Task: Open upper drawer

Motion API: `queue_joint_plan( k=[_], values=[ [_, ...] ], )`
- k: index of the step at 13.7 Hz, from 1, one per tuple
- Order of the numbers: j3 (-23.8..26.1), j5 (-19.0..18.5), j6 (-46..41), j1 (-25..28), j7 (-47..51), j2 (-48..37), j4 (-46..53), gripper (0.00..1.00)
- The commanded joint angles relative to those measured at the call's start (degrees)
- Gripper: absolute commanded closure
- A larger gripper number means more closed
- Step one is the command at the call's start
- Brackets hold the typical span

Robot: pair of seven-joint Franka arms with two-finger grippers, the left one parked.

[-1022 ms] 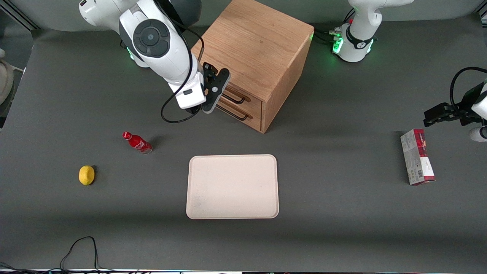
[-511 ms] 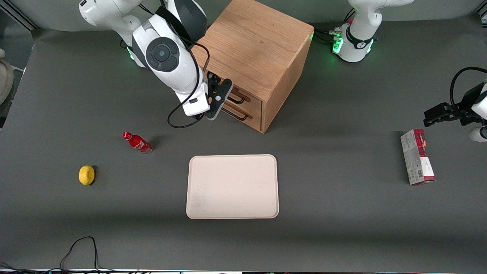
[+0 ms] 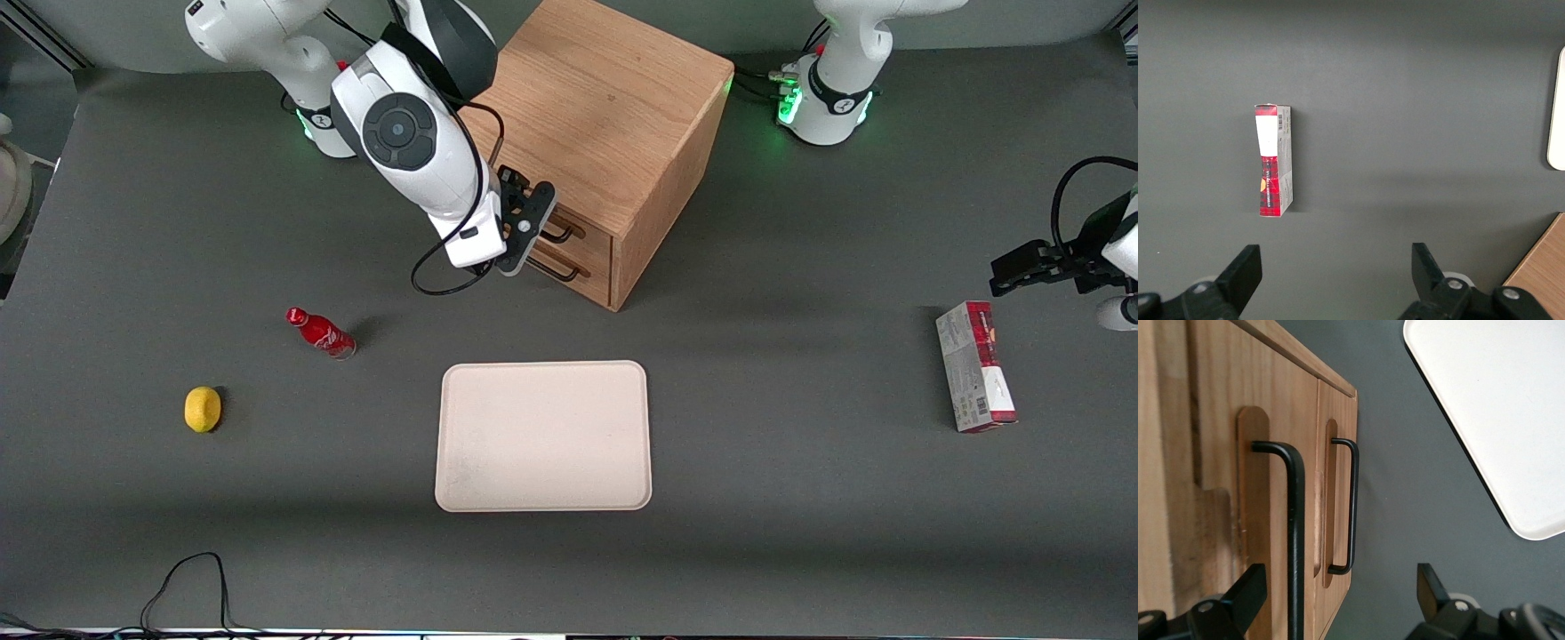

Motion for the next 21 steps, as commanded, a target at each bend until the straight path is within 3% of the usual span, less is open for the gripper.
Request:
queue_joint_plan(
  k=[1,21],
  values=[
    [-0.5,1.7,3.3,0.4,-1.6,-1.6,-4.2,0.0],
    [-1.7,1.0,5.4,-0.1,-1.0,1.3,-4.3,0.0]
  ],
)
